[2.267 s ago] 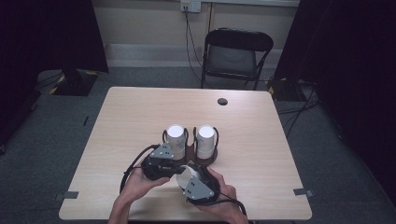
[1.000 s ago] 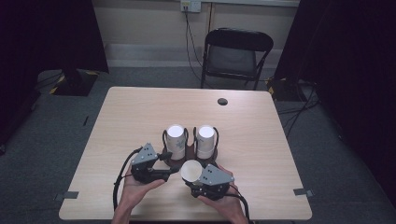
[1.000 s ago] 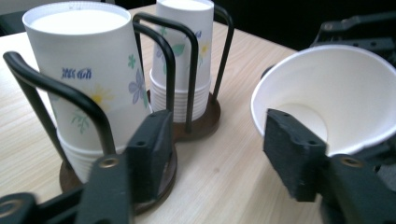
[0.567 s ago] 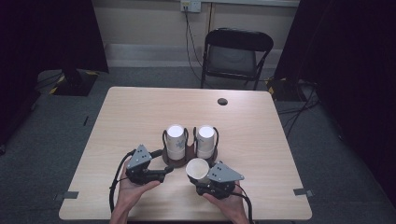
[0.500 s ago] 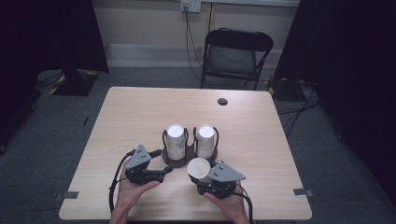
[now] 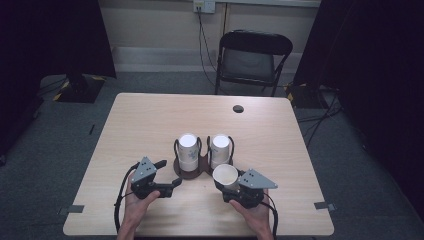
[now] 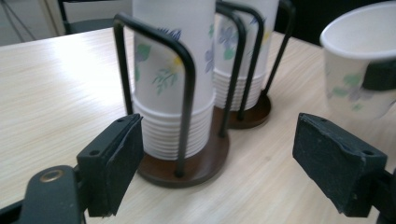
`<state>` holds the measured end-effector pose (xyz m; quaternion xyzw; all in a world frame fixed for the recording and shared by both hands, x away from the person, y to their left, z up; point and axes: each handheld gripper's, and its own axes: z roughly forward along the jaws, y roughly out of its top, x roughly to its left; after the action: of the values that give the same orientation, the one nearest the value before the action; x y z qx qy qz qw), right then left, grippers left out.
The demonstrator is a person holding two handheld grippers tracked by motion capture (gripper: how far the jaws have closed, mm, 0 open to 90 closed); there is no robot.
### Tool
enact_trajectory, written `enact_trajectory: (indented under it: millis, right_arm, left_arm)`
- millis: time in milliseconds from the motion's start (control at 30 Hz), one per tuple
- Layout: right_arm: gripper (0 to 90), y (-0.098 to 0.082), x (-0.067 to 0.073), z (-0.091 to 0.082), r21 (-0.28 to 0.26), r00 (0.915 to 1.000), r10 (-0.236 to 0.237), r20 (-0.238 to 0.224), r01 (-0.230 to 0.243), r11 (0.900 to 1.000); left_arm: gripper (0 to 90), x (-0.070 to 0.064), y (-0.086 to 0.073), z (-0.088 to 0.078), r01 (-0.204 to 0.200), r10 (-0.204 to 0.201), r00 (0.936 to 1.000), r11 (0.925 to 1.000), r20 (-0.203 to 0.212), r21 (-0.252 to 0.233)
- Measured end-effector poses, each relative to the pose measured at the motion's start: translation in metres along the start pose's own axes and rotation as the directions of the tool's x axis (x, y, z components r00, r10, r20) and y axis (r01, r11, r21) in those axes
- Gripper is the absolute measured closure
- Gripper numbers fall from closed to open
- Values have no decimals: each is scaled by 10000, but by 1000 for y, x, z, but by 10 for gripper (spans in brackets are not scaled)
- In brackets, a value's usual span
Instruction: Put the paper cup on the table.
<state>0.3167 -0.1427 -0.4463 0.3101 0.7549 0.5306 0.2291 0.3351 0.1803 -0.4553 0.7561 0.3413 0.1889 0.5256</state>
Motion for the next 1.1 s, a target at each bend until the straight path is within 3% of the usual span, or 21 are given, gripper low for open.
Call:
enact_trajectory:
  millis: [200,267,567,667,733,800,867,1100]
  right_arm:
    - [329,-4,-11,-3,-105,9985,386,380,-382,9992]
    - [327,-5,-15,-5,-167,9974,547,463,-539,9984]
    - [322,-6,-32,-10,-324,9930,889,780,-866,9957]
    - [320,-5,-36,-10,-349,9915,945,895,-917,9952]
    - [320,-4,-40,-10,-414,9898,989,1027,-951,9946]
    - [319,-3,-44,-9,-504,9871,1079,1180,-1025,9935]
    - [317,-2,-49,-8,-619,9844,1219,1266,-1148,9915]
    - [314,2,-67,-4,-951,9738,1560,1653,-1417,9853]
  left_arm:
    - [163,7,-2,-1,139,-131,9982,9998,-578,126]
    - [162,7,-6,-1,188,-198,9971,9997,-732,-146]
    - [155,12,-26,-2,514,-584,9877,9974,-1449,-512]
    - [155,15,-31,0,604,-722,9794,9959,-1888,-673]
    - [154,16,-35,1,545,-732,9694,9949,-2342,-852]
    - [154,20,-39,2,920,-1098,9671,9920,-2296,-868]
    - [155,19,-42,1,840,-1053,9600,9922,-2596,-919]
    - [156,16,-44,-3,593,-921,9616,9895,-2584,-1321]
